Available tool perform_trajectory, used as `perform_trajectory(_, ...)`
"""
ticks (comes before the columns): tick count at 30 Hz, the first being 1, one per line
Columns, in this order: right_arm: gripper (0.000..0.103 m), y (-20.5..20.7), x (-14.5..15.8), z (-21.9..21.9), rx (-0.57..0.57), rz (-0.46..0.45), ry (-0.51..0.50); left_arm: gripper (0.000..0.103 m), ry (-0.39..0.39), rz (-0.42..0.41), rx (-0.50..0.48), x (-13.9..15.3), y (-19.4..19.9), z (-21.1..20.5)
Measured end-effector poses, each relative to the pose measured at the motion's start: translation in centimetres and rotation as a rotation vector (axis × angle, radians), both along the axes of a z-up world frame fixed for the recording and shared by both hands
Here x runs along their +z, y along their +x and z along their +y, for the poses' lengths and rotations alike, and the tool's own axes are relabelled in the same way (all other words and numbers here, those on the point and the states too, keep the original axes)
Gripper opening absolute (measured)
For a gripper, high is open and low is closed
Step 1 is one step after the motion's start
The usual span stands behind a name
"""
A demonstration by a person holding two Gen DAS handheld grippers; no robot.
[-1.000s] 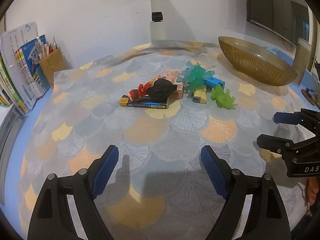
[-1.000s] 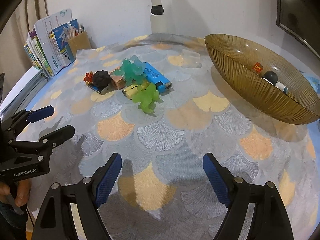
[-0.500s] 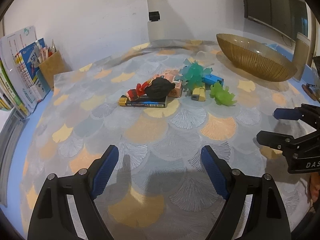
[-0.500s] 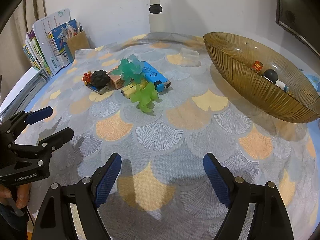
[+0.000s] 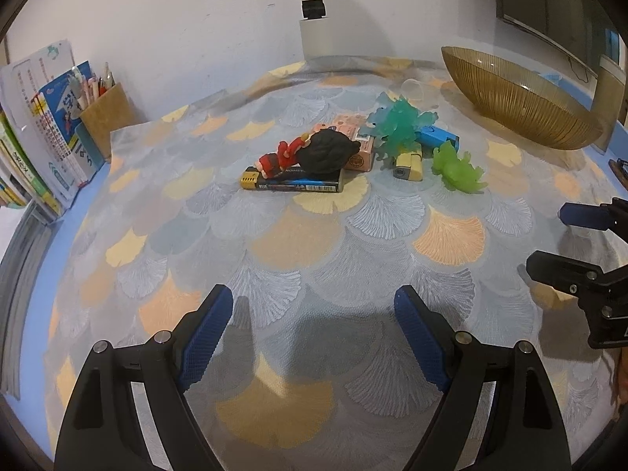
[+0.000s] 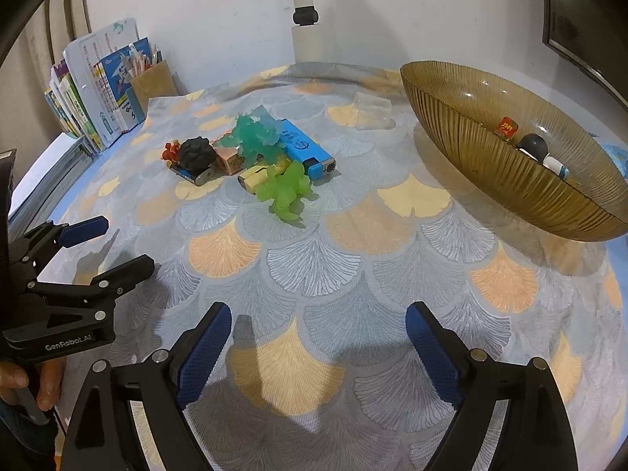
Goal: Organize rigid objects
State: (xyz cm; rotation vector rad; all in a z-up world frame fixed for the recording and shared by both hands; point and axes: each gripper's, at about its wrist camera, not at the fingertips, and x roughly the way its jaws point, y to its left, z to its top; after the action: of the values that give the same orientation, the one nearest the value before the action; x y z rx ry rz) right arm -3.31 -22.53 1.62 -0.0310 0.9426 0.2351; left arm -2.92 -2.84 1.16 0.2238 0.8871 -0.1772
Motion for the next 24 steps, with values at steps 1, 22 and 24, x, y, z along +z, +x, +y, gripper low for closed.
perform_trajectory(1, 0.09, 0.07, -0.02, 0.06, -0.003, 0.001, -0.005, 0.084, 0.006, -0.004, 0.0, 0.0, -0.12, -0.03)
perform_trajectory(22, 0.092, 0.04, -0.02, 0.28, -0.007, -0.003, 0.004, 0.088, 0.012, -0.005, 0.015, -0.24, -0.05, 0.03)
perform_trajectory(24, 0.092, 0.05, -0.04, 0.29, -0.007, -0.001, 0.004, 0.088, 0.016, -0.007, 0.017, -0.23, -0.09, -0.01)
